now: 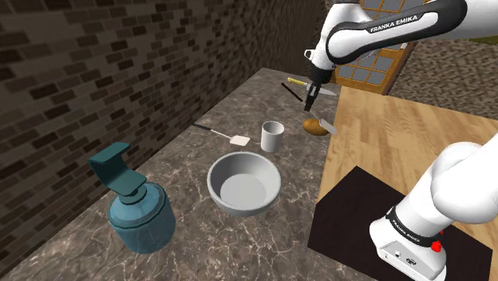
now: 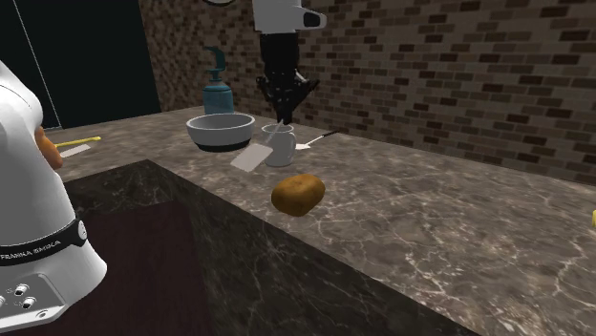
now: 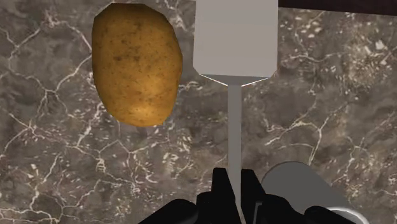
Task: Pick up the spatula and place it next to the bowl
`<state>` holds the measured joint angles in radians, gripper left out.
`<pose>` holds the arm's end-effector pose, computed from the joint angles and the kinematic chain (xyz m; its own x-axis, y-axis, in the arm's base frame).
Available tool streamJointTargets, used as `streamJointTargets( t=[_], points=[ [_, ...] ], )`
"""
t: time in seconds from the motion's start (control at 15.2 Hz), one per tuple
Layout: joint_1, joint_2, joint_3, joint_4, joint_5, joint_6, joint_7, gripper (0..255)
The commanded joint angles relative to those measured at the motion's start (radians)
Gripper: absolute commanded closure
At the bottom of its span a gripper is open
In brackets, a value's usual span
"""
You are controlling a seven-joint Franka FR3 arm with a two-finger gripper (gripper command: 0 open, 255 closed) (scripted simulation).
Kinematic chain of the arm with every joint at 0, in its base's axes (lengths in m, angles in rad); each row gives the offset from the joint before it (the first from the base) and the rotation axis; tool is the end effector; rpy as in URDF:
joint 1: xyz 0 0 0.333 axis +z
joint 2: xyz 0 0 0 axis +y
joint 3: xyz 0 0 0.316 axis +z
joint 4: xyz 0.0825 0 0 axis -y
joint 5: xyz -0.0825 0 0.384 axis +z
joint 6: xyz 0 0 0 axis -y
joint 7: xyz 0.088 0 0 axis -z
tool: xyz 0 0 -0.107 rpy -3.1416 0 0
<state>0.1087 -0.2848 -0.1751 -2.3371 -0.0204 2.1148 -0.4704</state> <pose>0.4627 -0.0343 0.4513 0.9113 0.4064 0.0663 0.4074 -0.9133 -0.0010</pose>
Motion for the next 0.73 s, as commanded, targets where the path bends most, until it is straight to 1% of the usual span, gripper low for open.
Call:
streamJointTargets(
  t=[0.0,0.33,0.66],
  points=[
    [0.016,-0.051,0.034,-0.044,-0.001,-0.006,0.052,255],
    [0.06,-0.145,0.121,-0.132,0.017,-0.012,0.172,255],
    [0.114,-0.217,0.213,-0.191,0.054,-0.023,0.293,255]
  ],
)
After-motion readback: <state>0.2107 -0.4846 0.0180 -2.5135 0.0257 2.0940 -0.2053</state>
